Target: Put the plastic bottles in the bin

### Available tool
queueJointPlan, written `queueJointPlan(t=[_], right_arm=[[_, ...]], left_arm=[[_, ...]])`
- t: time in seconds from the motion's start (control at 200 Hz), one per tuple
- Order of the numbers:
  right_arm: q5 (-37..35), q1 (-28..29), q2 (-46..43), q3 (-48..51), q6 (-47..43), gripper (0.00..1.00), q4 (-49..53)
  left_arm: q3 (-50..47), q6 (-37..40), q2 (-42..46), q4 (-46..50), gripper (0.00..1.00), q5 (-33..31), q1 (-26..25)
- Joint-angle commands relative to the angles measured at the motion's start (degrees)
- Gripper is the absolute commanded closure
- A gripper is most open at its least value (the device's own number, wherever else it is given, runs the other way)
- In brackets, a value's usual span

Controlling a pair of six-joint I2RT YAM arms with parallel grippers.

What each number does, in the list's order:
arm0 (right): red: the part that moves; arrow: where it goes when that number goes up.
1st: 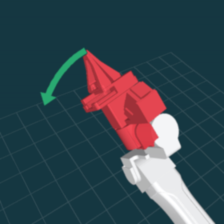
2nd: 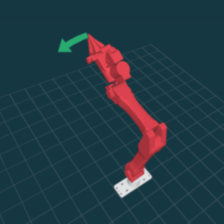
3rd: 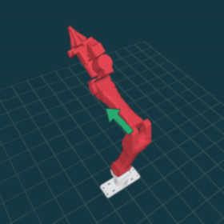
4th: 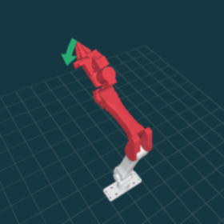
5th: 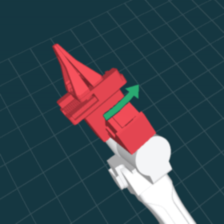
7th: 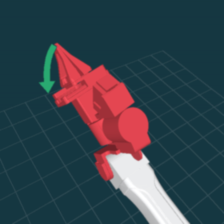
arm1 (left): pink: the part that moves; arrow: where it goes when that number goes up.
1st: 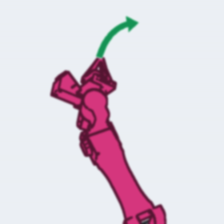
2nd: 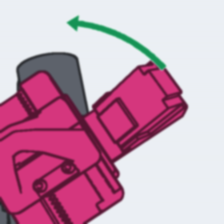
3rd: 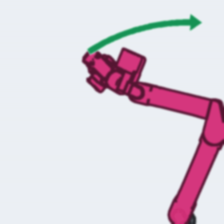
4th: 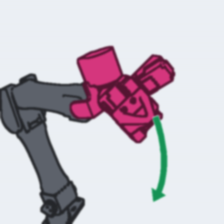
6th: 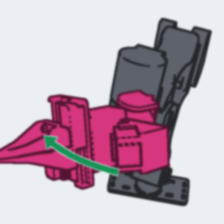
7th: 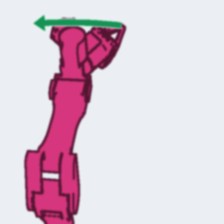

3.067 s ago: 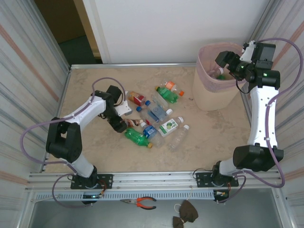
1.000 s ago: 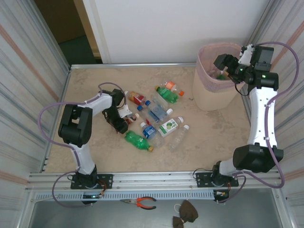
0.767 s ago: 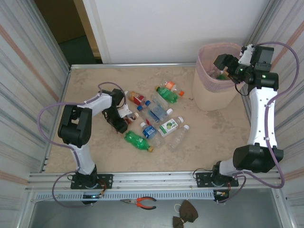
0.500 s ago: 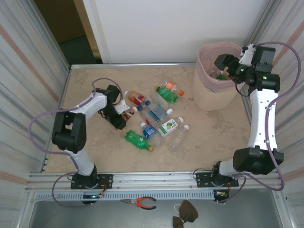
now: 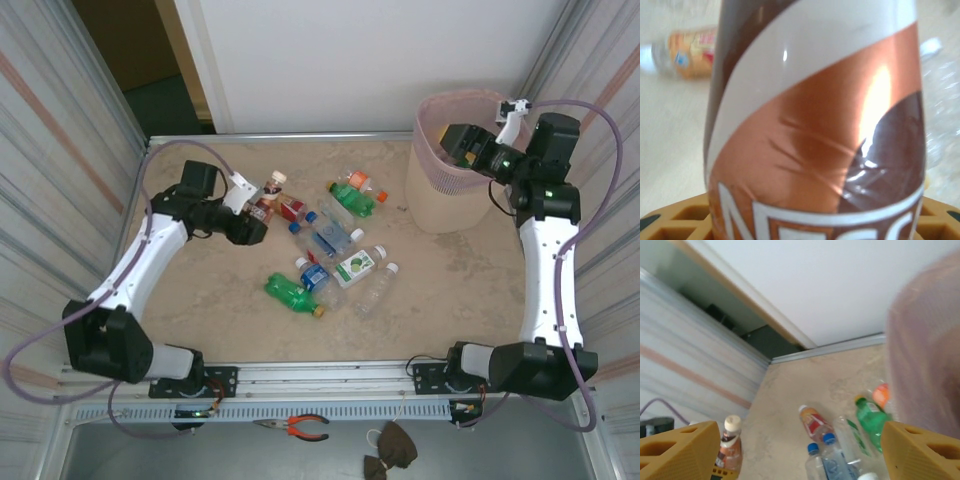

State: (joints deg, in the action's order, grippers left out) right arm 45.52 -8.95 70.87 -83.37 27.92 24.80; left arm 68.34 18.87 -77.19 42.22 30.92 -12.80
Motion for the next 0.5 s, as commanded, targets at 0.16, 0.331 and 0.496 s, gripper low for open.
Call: queueJointPlan(t=[0.16, 0.331, 0.496], right_arm=[[9.1, 10.1, -4.7, 1.6, -9.0, 0.14, -11.9], [10.3, 17.7, -6.1, 1.6, -12.5, 0.11, -14.0], [10.9, 24.3, -5.5, 0.9, -11.8, 0.11, -16.6]], left_arm=[[-5.0, -15.9, 8.2, -23.8, 0.46, 24.8, 0.2], [-5.0, -21.0, 11.2, -33.0, 0.47, 30.8, -2.0], [-3.3, -22.4, 12.7, -38.1, 0.47, 32.2, -7.0]])
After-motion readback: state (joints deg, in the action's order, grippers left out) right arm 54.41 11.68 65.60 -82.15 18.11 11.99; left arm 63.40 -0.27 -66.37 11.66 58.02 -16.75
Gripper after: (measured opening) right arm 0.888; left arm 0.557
